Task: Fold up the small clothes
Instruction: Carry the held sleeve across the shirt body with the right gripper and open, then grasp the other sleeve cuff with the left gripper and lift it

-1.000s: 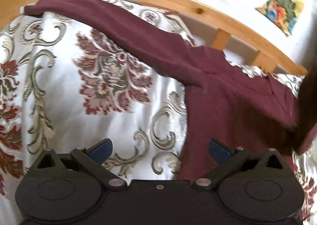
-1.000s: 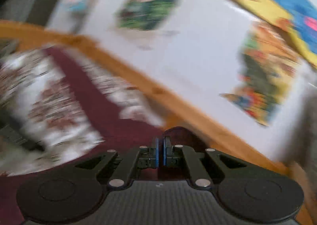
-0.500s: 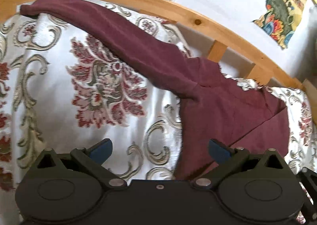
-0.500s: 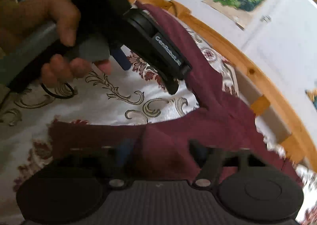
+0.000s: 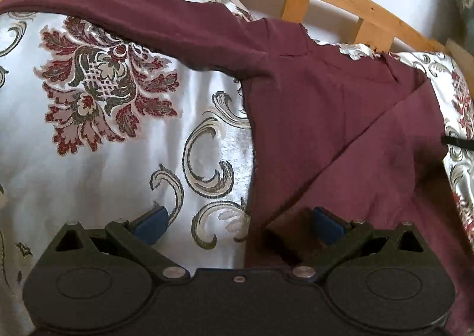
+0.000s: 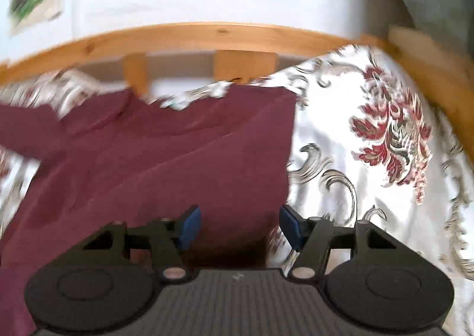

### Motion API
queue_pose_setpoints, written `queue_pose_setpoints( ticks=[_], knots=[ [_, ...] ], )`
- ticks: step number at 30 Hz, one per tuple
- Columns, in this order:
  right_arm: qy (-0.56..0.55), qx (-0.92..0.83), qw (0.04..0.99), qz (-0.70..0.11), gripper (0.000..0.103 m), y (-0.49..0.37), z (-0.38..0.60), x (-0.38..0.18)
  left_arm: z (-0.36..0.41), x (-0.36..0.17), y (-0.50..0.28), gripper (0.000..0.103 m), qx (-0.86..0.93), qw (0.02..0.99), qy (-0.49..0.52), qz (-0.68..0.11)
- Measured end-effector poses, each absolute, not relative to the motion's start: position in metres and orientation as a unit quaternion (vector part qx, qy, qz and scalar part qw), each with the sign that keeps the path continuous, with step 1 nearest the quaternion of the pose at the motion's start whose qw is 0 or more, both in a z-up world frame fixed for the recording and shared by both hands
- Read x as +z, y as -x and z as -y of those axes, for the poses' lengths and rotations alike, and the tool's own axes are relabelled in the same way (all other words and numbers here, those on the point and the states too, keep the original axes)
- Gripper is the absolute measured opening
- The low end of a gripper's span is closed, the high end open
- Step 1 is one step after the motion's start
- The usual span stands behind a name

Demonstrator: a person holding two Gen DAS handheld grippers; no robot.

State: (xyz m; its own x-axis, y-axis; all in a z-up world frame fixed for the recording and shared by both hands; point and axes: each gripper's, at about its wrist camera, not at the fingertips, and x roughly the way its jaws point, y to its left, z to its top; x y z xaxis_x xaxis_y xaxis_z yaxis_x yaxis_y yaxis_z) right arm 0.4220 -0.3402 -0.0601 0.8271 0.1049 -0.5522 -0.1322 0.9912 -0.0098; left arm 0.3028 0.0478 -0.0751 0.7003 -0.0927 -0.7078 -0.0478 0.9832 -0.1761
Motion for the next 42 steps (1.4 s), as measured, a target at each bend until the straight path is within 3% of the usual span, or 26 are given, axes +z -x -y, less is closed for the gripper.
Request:
queue_pose_setpoints(
  ticks=[2,4,5,6,9,17,20,24,26,30,39,42],
  knots=[
    [0.027,0.046,0.954,-0.294,0.065,-0.439,0.348,-0.065,-0.047,-0.076,-0.302,0.102,-0.014,0.919,0.086,-0.384],
    [0.011,0.044,0.951,-0.305,0.055,-0.453,0.351,-0.073,-0.047,-0.076,-0.301,0.102,-0.018,0.919,0.085,-0.384],
    [-0.001,0.052,0.949,-0.312,0.024,-0.456,0.351,-0.074,-0.047,-0.076,-0.301,0.102,-0.020,0.919,0.086,-0.384],
    [-0.003,0.056,0.947,-0.315,0.020,-0.458,0.351,-0.073,-0.047,-0.076,-0.301,0.102,-0.025,0.919,0.088,-0.383],
    [0.030,0.048,0.954,-0.296,0.014,-0.447,0.345,-0.064,-0.046,-0.074,-0.300,0.102,-0.040,0.920,0.094,-0.379],
    [0.010,0.004,0.953,-0.302,0.013,-0.455,0.371,-0.065,-0.032,-0.081,-0.301,0.102,-0.051,0.917,0.045,-0.394],
    [0.018,-0.007,0.953,-0.302,0.019,-0.454,0.367,-0.072,-0.028,-0.084,-0.300,0.102,-0.049,0.917,0.023,-0.396],
    [0.021,-0.020,0.960,-0.280,0.051,-0.449,0.366,-0.064,-0.030,-0.082,-0.300,0.102,-0.049,0.915,0.028,-0.398],
    [0.019,-0.021,0.963,-0.269,0.060,-0.452,0.366,-0.057,-0.031,-0.081,-0.301,0.102,-0.047,0.914,0.036,-0.401],
    [0.029,-0.042,0.963,-0.265,0.070,-0.473,0.361,-0.053,-0.034,-0.074,-0.298,0.102,-0.049,0.920,0.047,-0.385],
    [0.028,-0.085,0.959,-0.268,0.078,-0.472,0.364,-0.050,-0.069,-0.033,-0.290,0.102,0.029,0.958,0.067,-0.279],
    [0.046,-0.041,0.967,-0.247,0.094,-0.434,0.351,-0.036,-0.091,-0.010,-0.287,0.102,0.098,0.964,0.057,-0.241]
  ],
)
